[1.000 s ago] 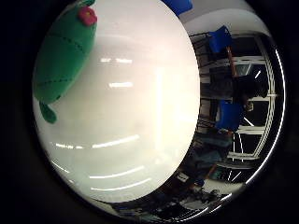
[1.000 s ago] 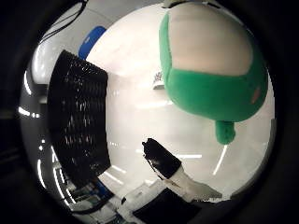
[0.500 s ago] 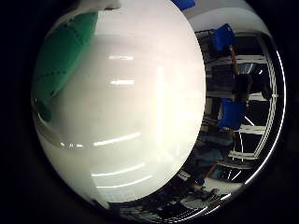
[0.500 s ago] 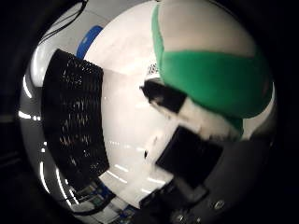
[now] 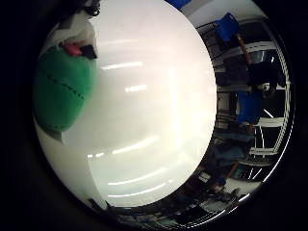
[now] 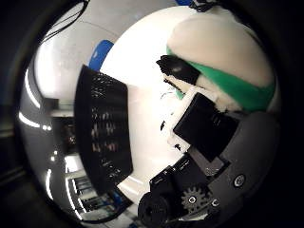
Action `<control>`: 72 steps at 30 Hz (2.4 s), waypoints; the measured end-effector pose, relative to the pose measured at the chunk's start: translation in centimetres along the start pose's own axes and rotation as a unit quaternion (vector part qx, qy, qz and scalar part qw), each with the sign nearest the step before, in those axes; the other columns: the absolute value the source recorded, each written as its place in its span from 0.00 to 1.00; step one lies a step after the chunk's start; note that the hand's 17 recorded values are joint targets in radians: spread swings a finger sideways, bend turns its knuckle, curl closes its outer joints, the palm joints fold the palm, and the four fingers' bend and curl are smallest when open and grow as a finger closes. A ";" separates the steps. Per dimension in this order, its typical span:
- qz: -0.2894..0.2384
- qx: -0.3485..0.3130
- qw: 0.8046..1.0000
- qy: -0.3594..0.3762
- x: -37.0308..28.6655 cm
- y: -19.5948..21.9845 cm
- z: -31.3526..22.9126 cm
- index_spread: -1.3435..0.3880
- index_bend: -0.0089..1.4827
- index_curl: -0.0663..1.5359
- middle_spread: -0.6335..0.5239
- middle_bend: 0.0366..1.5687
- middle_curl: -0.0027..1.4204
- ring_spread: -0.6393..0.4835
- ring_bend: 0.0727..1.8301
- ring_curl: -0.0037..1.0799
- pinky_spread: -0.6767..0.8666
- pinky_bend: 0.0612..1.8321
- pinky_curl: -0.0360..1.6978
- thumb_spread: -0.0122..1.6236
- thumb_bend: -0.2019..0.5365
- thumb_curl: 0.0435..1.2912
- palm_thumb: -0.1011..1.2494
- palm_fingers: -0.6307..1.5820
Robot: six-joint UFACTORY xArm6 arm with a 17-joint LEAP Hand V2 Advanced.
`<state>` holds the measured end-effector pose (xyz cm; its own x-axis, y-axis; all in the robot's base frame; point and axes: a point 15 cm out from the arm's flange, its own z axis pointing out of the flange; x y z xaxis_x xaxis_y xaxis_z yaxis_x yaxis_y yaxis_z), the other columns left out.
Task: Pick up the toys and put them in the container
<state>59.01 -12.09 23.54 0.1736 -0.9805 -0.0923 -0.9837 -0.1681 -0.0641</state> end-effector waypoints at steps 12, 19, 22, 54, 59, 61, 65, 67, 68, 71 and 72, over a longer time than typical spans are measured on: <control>-0.046 -0.052 0.998 -0.014 -11.1 7.5 -13.4 0.65 0.79 0.55 0.41 0.86 0.60 0.35 0.73 0.78 0.33 0.69 0.61 0.69 0.26 0.41 0.84 0.76; -0.089 -0.052 0.995 -0.008 -17.5 10.7 -18.5 0.66 0.78 0.56 0.41 0.85 0.60 0.34 0.71 0.80 0.33 0.66 0.67 0.69 0.26 0.43 0.83 0.76; -0.103 -0.051 0.993 -0.006 -20.4 11.7 -19.7 0.65 0.77 0.56 0.41 0.85 0.60 0.34 0.71 0.81 0.33 0.65 0.68 0.70 0.26 0.43 0.83 0.76; -0.109 -0.054 0.993 -0.003 -30.3 9.5 -16.6 0.63 0.39 0.51 0.38 0.68 0.53 0.34 0.66 0.69 0.17 0.53 0.58 0.72 0.23 0.35 0.66 0.70; -0.112 -0.079 0.991 -0.003 -29.8 10.4 -16.1 0.53 0.28 0.41 0.43 0.40 0.40 0.53 0.42 0.51 0.43 0.40 0.53 0.74 0.24 0.30 0.60 0.31; -0.117 -0.086 0.989 -0.004 -29.5 10.7 -16.0 0.51 0.24 0.37 0.48 0.35 0.36 0.64 0.35 0.43 0.58 0.36 0.48 0.74 0.24 0.28 0.58 0.28; -0.143 -0.098 0.985 -0.007 -29.4 11.3 -16.0 0.50 0.16 0.31 0.57 0.21 0.28 0.75 0.23 0.32 0.73 0.23 0.37 0.72 0.24 0.26 0.53 0.24; -0.161 -0.096 0.982 -0.009 -29.4 11.6 -16.3 0.50 0.12 0.28 0.60 0.17 0.26 0.76 0.18 0.29 0.74 0.19 0.33 0.72 0.24 0.26 0.53 0.26; -0.166 -0.093 0.982 -0.010 -29.4 11.7 -16.6 0.51 0.11 0.27 0.62 0.15 0.25 0.77 0.16 0.27 0.75 0.17 0.31 0.72 0.25 0.25 0.53 0.27; -0.171 -0.081 0.982 -0.012 -29.3 11.9 -17.6 0.51 0.11 0.25 0.63 0.12 0.24 0.78 0.13 0.26 0.75 0.15 0.28 0.71 0.24 0.25 0.52 0.28; -0.168 -0.075 0.983 -0.014 -29.0 12.0 -18.1 0.51 0.11 0.24 0.63 0.12 0.24 0.78 0.13 0.25 0.75 0.15 0.28 0.71 0.25 0.25 0.52 0.28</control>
<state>41.27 12.52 43.43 0.4883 -0.8646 -0.1184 -0.8665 -0.4965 0.0523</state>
